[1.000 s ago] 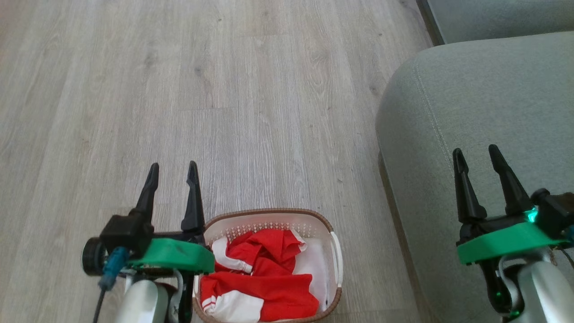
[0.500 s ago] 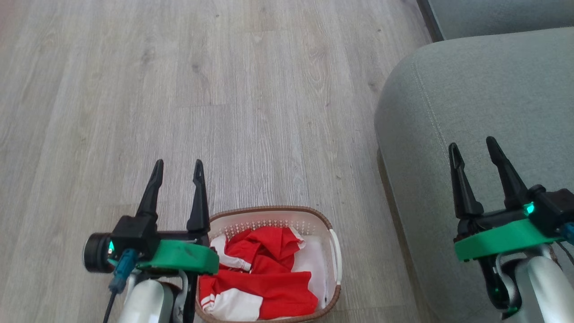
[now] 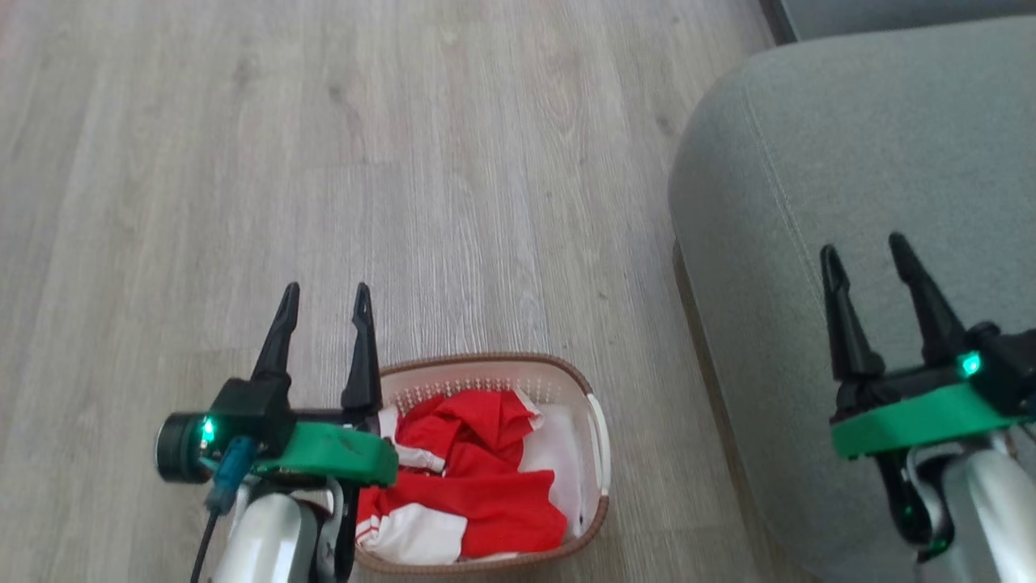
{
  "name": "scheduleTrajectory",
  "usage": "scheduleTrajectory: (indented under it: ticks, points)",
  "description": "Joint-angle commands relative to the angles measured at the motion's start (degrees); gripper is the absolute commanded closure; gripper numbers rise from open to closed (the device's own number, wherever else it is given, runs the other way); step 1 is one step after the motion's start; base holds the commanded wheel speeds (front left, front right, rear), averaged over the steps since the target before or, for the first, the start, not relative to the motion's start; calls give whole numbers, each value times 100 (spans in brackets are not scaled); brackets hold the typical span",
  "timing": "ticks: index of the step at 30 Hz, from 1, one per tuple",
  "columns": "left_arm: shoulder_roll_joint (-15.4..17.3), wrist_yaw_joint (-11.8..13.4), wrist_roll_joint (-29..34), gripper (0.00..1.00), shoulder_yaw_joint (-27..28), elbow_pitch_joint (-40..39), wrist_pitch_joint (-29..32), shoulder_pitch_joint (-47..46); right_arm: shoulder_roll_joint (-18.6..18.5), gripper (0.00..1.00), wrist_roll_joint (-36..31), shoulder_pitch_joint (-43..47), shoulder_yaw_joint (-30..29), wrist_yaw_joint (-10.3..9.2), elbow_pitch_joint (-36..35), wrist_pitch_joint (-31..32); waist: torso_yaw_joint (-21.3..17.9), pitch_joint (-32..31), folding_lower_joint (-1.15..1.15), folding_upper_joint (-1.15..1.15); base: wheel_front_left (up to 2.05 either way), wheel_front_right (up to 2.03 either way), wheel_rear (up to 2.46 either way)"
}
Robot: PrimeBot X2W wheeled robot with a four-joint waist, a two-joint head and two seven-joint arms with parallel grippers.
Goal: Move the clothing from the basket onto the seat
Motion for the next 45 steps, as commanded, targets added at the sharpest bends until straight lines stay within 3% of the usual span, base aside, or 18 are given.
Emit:
scheduleTrajectory:
  ticks: [1, 12, 20, 38, 45]
  points:
    - [65, 61, -7, 0, 155, -117, -71, -343, -134, 0, 71, -351, 72, -1, -254, -52, -59, 152, 0, 0, 0, 0, 0]
    - [65, 247, -36, 0, -60, 418, -71, -870, -319, 0, 417, -875, -10, -1, -514, -52, -337, 1224, 0, 0, 0, 0, 0]
    - [65, 317, -169, 0, -159, 1311, -71, -1340, -326, 0, 583, -1260, -91, -1, -864, -52, -523, 1914, 0, 0, 0, 0, 0]
    - [65, -233, -469, 0, -237, 5079, -71, -3130, -493, 0, 920, -2085, -152, -1, -1426, -52, -853, 3360, 0, 0, 0, 0, 0]
    - [65, -289, -514, 0, -420, 6259, 23, -3947, -556, 0, 961, -2309, -179, -1, -1574, -52, -969, 3898, 0, 0, 0, 0, 0]
